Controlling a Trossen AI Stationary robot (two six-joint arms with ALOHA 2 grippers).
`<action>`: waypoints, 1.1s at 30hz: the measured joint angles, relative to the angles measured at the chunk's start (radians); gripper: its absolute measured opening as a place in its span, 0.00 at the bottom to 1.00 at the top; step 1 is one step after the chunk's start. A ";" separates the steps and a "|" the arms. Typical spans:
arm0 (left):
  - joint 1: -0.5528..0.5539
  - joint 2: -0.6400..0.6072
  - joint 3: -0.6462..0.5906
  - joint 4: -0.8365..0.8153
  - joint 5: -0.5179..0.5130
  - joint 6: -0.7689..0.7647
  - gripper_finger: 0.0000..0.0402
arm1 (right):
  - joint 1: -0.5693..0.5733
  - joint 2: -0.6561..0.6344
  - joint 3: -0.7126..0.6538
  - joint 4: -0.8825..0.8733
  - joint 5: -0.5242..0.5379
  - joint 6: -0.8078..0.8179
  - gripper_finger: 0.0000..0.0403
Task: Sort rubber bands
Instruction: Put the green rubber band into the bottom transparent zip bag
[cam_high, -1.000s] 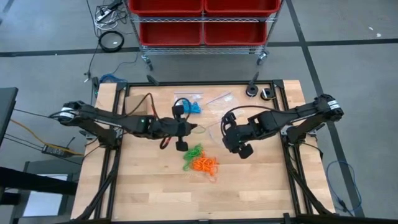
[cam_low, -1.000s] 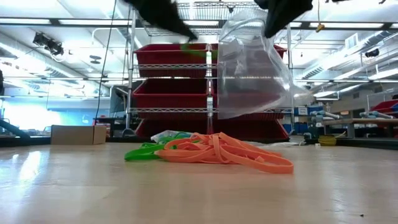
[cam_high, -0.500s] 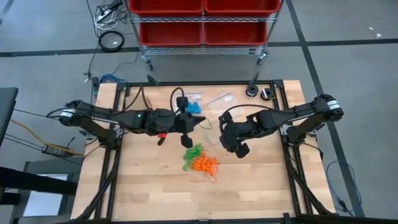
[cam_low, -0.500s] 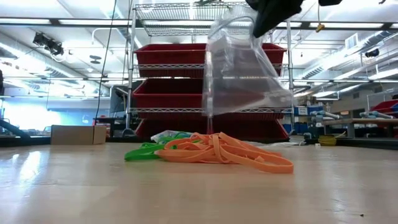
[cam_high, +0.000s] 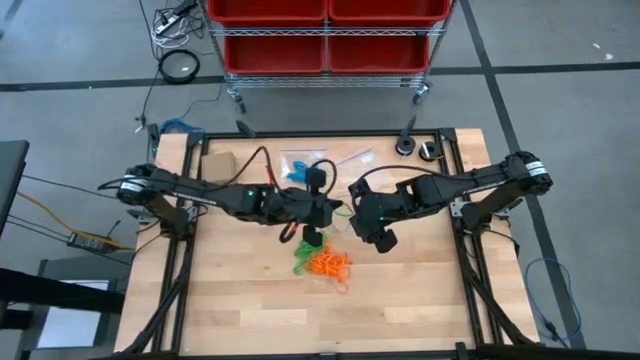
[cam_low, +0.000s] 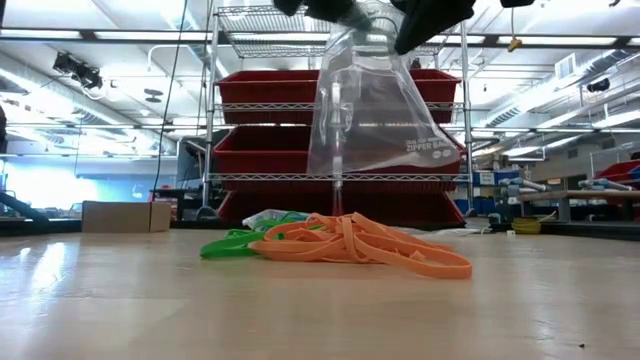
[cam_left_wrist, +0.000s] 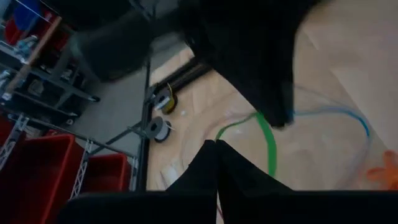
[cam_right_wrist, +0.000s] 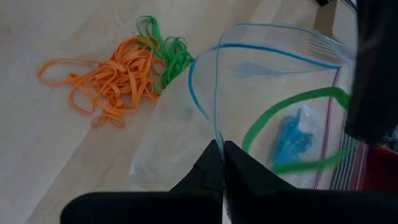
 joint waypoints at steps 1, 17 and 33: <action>0.000 0.000 0.000 -0.009 0.000 0.000 0.03 | 0.000 0.000 0.000 0.002 0.000 0.000 0.00; -0.009 -0.061 0.002 -0.046 -0.003 -0.034 0.50 | -0.006 0.000 0.000 -0.023 0.026 0.001 0.00; -0.234 -0.328 -0.259 -0.253 -0.108 -0.509 0.44 | -0.020 0.000 0.000 -0.054 0.033 -0.007 0.00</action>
